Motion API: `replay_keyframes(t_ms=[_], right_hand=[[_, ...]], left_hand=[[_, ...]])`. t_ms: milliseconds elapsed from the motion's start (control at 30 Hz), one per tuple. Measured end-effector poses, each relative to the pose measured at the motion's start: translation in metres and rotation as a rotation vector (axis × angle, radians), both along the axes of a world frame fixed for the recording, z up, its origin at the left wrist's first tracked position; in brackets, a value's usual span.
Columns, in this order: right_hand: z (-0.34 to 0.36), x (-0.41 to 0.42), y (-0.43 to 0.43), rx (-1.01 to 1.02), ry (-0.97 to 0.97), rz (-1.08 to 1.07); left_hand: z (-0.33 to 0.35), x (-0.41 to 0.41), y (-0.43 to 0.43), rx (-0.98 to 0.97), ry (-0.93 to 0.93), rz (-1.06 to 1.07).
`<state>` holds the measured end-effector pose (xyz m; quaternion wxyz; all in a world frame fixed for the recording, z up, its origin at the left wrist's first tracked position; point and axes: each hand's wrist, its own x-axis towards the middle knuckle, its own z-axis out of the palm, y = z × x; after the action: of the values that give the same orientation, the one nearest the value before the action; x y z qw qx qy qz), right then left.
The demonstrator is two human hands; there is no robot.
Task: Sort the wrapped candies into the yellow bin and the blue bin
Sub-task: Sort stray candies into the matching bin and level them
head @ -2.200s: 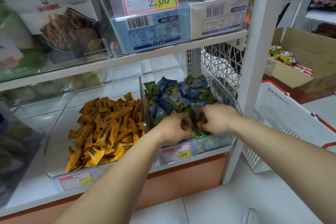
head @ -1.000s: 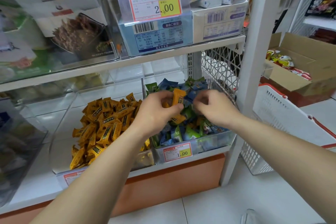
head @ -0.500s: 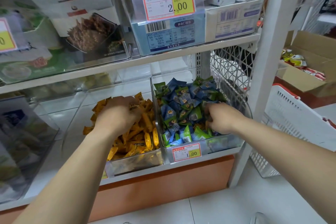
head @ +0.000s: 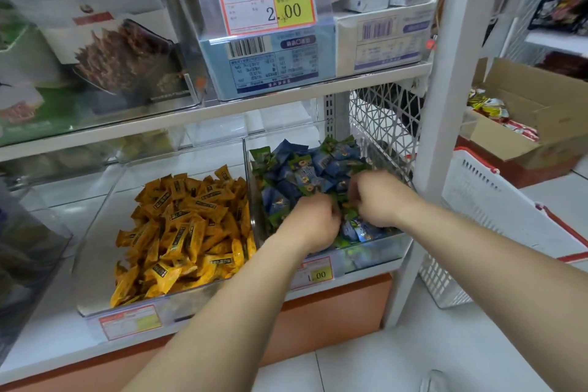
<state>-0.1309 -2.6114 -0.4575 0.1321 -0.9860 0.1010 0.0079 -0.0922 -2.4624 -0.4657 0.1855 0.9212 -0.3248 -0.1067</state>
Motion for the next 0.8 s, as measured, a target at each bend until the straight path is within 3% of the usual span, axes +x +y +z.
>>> replay_keyframes(t_ms=[200,300,467,600,800], right_hand=[[-0.012,0.002,-0.002,0.019,0.107,0.056],[-0.018,0.002,-0.005,0.072,0.088,0.055],[-0.028,0.001,-0.001,0.149,0.064,-0.044],[-0.026,0.000,-0.003,0.188,0.025,-0.106],[-0.029,-0.003,-0.002,0.221,0.002,-0.119]], left_hand=[[-0.022,0.011,-0.013,0.027,0.050,0.172],[-0.024,0.012,-0.007,-0.061,0.065,0.159],[-0.029,0.013,-0.006,-0.031,0.074,0.134],[-0.030,0.018,0.000,-0.071,0.211,0.111],[-0.033,0.022,0.002,-0.132,0.262,0.160]])
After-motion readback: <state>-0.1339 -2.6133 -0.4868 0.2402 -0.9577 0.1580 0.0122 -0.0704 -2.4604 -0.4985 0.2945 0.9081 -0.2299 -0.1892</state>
